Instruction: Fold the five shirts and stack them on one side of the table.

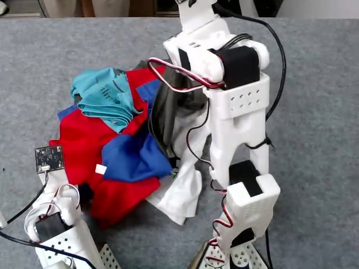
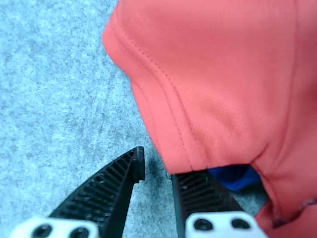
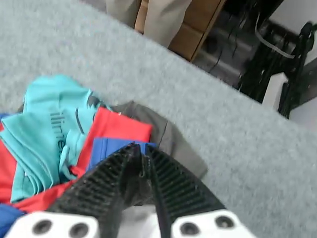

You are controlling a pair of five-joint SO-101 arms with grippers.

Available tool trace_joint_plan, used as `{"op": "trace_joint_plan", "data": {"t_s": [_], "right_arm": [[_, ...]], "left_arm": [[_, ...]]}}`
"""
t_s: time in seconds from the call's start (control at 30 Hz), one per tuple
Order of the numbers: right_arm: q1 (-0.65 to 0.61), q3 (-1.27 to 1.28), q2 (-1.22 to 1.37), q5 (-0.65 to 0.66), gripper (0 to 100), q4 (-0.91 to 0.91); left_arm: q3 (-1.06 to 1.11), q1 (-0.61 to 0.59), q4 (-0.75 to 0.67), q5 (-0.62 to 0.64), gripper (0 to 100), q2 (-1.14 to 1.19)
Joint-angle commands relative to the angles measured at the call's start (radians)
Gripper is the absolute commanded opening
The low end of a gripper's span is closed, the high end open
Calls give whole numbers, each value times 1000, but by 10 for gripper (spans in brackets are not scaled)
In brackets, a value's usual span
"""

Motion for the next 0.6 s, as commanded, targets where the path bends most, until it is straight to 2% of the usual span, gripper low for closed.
{"op": "trace_joint_plan", "data": {"t_s": [0.0, 0.3, 0.57], "right_arm": [[-10, -48, -54, -11, 4, -28], [-4, -54, -58, -3, 4, 51], [1, -54, -56, -3, 4, 21]], "left_arm": [[11, -3, 6, -3, 89, -7], [11, -3, 6, -3, 89, -7], [11, -3, 6, -3, 89, -7]]}}
